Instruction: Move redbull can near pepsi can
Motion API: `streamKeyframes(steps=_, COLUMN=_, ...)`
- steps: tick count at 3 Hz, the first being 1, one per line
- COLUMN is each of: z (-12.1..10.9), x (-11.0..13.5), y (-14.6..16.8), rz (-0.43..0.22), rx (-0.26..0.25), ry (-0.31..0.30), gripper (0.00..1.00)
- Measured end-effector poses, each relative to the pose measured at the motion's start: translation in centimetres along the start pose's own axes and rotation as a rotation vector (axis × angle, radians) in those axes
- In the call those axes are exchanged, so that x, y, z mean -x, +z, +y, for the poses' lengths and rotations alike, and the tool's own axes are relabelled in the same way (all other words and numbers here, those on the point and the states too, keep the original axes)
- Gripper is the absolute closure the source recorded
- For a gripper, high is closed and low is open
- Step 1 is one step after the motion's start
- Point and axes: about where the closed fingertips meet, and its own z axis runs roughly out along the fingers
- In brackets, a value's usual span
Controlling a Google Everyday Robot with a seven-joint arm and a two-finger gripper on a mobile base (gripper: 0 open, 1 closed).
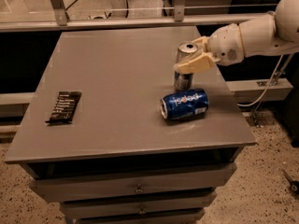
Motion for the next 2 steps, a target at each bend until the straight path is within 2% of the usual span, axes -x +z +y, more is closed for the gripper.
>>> streamKeyframes(steps=1, z=0.94, x=-0.63, y=0.98, rz=0.005, rx=0.023, ry=-0.012, gripper=0.08)
streamKeyframes(steps=2, z=0.99, x=-1.12, y=0.96, rz=0.013, rx=0.017, ry=-0.017, gripper=0.00)
